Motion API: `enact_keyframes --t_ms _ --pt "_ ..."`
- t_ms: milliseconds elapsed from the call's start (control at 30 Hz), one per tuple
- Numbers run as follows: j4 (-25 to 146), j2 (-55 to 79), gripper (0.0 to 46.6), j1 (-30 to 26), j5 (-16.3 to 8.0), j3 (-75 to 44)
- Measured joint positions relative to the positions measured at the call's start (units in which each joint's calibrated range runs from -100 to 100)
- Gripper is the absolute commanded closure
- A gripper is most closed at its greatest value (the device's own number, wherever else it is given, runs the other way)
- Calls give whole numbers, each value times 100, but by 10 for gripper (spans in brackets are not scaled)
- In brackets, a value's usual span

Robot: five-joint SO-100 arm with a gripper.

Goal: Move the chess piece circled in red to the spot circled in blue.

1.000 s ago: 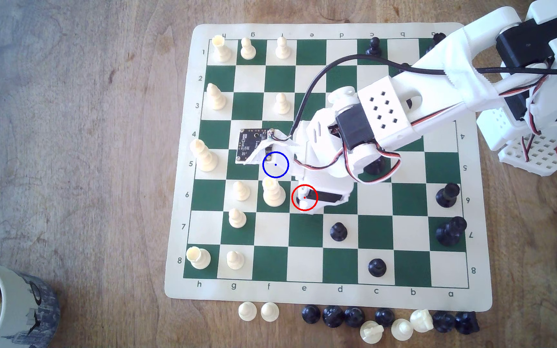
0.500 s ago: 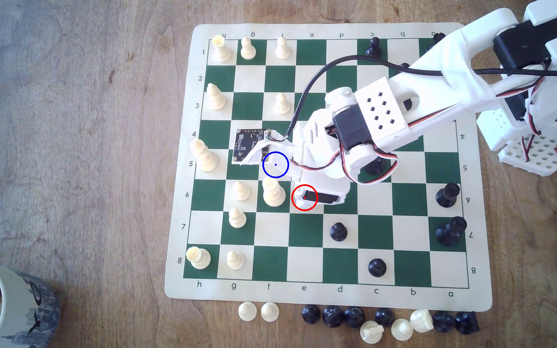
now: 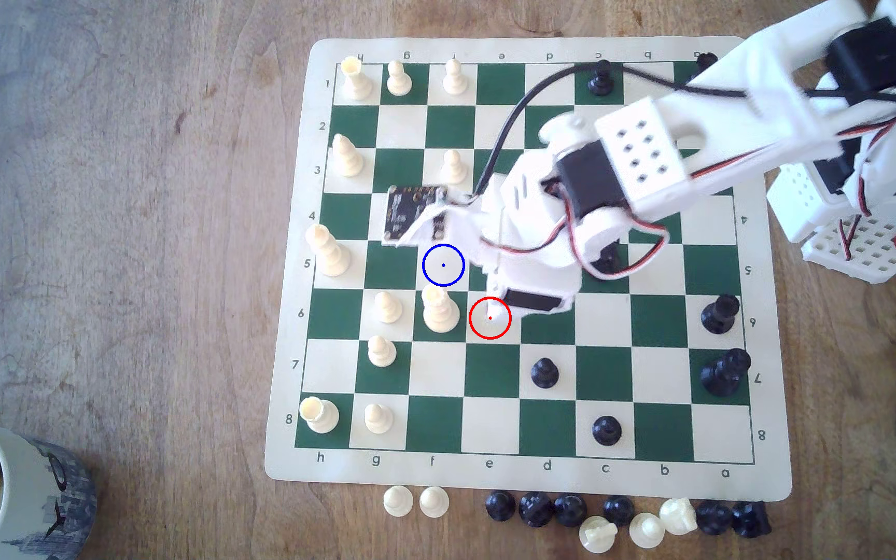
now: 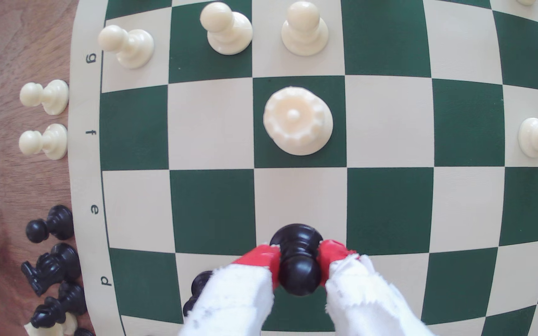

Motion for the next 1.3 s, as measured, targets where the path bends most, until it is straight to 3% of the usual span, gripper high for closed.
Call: enact_keyframes --t_ms 400,700,1300 --pt "64 419 464 664 186 -976" --pt "-534 1307 463 737 352 -1256" --pt "-614 1776 462 855 571 -1265"
